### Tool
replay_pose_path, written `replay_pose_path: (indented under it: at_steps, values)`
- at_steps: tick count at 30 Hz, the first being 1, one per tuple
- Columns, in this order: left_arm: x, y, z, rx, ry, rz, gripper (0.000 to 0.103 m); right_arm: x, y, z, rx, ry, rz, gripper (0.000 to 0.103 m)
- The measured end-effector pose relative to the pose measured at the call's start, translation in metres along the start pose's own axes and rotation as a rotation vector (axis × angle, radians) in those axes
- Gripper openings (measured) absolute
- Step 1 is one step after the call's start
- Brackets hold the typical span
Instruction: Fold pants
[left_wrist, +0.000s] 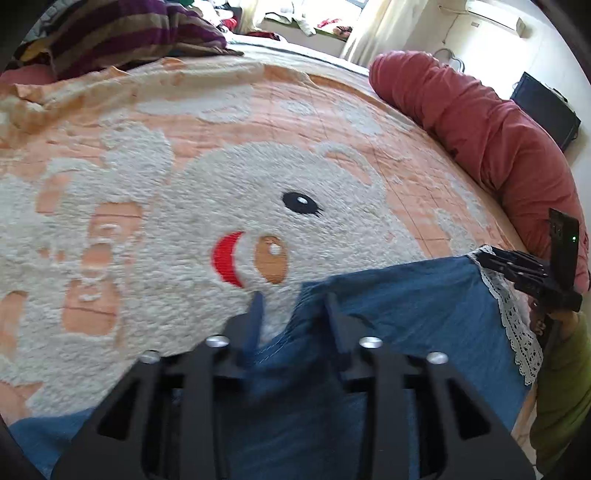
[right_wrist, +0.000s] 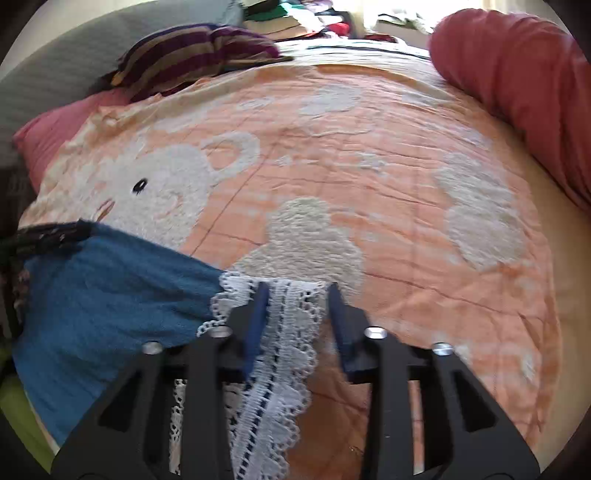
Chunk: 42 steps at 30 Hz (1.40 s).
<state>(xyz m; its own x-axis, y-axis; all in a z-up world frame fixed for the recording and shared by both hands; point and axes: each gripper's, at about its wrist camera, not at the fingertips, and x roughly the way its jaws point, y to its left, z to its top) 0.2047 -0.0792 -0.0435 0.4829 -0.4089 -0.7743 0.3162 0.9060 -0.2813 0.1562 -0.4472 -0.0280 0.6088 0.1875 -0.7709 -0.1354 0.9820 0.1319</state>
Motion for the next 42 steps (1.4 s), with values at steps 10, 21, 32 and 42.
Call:
replay_pose_path:
  at_steps: [10, 21, 32, 42]
  values:
    - [-0.079, -0.008, -0.047, 0.052, -0.080, 0.067, 0.065, -0.088, -0.002, -0.056, 0.123, -0.066, 0.148, 0.043]
    - [-0.108, -0.003, -0.099, 0.081, -0.033, 0.283, 0.075, -0.101, 0.011, -0.111, 0.197, 0.031, 0.173, 0.043]
    - [-0.129, 0.054, -0.118, -0.094, -0.030, 0.283, 0.075, -0.094, 0.033, -0.133, 0.099, 0.102, 0.129, 0.012]
    - [-0.126, 0.053, -0.121, -0.081, -0.033, 0.296, 0.075, -0.106, 0.037, -0.131, 0.044, 0.088, 0.064, 0.023]
